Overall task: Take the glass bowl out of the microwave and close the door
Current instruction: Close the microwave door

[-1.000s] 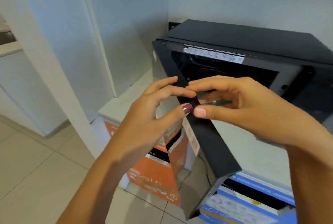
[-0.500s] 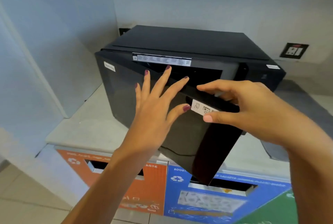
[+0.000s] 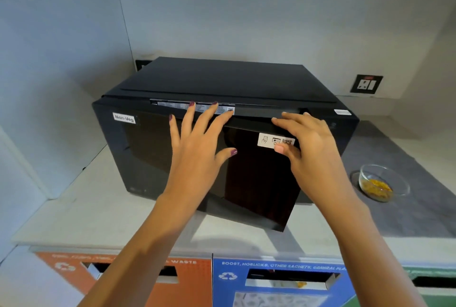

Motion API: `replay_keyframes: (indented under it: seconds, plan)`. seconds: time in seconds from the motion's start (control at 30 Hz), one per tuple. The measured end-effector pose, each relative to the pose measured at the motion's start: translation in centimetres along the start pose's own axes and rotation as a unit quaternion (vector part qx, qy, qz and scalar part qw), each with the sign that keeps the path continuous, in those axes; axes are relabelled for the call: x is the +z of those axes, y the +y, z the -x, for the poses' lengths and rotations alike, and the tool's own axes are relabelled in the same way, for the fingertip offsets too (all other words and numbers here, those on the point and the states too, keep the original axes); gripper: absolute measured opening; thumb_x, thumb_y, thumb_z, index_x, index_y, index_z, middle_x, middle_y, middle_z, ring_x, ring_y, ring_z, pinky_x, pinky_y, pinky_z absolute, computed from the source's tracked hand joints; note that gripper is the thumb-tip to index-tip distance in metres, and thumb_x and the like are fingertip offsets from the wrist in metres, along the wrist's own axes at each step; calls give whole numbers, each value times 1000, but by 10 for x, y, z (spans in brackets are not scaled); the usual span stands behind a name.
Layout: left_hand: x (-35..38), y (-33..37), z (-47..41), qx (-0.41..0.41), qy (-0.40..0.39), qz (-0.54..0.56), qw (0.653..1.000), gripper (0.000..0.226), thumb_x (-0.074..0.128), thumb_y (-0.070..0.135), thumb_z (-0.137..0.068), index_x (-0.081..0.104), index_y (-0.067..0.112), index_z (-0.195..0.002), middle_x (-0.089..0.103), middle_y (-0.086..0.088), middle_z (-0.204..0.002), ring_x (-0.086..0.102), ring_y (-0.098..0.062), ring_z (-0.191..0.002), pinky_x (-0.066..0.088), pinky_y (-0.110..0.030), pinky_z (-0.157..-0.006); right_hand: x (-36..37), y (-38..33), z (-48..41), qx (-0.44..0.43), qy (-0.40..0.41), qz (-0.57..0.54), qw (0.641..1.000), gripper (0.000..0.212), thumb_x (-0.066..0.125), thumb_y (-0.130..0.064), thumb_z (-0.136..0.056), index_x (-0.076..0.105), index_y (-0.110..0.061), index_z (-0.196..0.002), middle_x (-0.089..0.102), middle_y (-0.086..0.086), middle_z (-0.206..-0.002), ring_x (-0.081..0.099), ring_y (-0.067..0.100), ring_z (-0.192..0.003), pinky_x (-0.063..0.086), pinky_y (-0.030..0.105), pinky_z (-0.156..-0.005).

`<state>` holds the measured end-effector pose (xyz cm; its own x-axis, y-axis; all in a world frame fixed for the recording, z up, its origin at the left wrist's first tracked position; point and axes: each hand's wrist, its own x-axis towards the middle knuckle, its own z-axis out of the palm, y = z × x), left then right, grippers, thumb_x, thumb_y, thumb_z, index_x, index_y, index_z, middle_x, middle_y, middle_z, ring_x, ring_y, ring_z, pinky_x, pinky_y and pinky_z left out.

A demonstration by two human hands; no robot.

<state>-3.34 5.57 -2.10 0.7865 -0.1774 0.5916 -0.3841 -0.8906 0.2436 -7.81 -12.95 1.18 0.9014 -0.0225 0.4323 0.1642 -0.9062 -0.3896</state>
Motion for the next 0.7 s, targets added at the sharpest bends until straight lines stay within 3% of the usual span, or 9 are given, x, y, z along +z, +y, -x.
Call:
replay_keyframes:
  seconds: [0.13,0.3,0.47,0.57,0.7]
  plan:
    - [5,-1,-10,1,3,-34,999,73,60,47,-86,29,27,-149,33,2,-157,16,-26,-149,-2,-55,-117,15,7,-14,-29,25,72,997,50,59,-7,-92,47,-14,-140,42,11,-151,22,29,-149,8,49,-124]
    - [14,0,-19,-1,11,-55,998,75,57,51,-87,26,26,-150,31,2,-157,18,-26,-148,1,-55,-118,24,17,-29,-67,45,138,987,49,51,-13,-97,40,-13,-144,36,13,-155,20,30,-150,1,49,-123]
    - [20,0,-26,-9,23,-56,998,70,59,45,-87,32,21,-148,35,1,-155,20,-26,-148,0,-57,-118,27,21,-39,-77,43,165,982,57,49,-22,-98,28,-10,-149,35,12,-155,26,28,-148,5,45,-124]
    - [22,-1,-31,-5,22,-57,998,69,62,42,-86,36,20,-146,40,1,-153,24,-25,-146,0,-57,-118,28,21,-41,-72,39,168,982,60,46,-32,-98,27,-9,-150,40,11,-153,34,26,-145,11,41,-124]
    - [25,-3,-34,-4,26,-54,998,69,67,38,-83,40,19,-144,47,-1,-148,32,-25,-143,2,-55,-118,30,22,-43,-68,41,166,983,55,47,-29,-98,33,-10,-147,46,10,-149,38,26,-142,15,42,-125]
